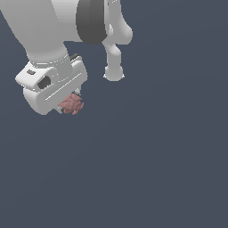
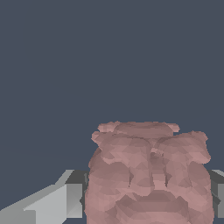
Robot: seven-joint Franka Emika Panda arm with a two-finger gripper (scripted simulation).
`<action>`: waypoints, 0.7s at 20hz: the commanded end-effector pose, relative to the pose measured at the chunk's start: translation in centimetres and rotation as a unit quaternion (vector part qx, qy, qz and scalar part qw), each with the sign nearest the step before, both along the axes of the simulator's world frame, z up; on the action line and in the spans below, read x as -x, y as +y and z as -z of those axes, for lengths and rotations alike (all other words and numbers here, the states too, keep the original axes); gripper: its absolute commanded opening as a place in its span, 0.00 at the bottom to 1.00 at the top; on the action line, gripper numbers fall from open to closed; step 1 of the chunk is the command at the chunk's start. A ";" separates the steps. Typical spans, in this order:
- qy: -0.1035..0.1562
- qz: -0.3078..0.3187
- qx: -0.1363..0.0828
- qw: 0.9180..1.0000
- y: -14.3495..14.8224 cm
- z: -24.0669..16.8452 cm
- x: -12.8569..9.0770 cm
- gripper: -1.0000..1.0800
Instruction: Pick up the object and move it to a goal position.
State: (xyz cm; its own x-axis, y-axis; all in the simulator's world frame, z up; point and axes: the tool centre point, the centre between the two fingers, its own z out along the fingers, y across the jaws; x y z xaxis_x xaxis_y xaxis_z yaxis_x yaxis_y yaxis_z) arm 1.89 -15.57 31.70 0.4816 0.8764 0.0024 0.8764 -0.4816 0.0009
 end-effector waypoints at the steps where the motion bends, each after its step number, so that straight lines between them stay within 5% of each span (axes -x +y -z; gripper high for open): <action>1: 0.001 0.000 0.000 1.000 -1.6 -1.9 0.0 0.00; 14: 0.001 0.000 0.001 1.000 -5.7 -6.6 -0.4 0.00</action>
State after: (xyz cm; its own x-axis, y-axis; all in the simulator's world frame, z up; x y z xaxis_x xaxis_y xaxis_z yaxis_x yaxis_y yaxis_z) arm 2.25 -21.04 38.06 0.4825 0.8759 0.0003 0.8759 -0.4825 0.0004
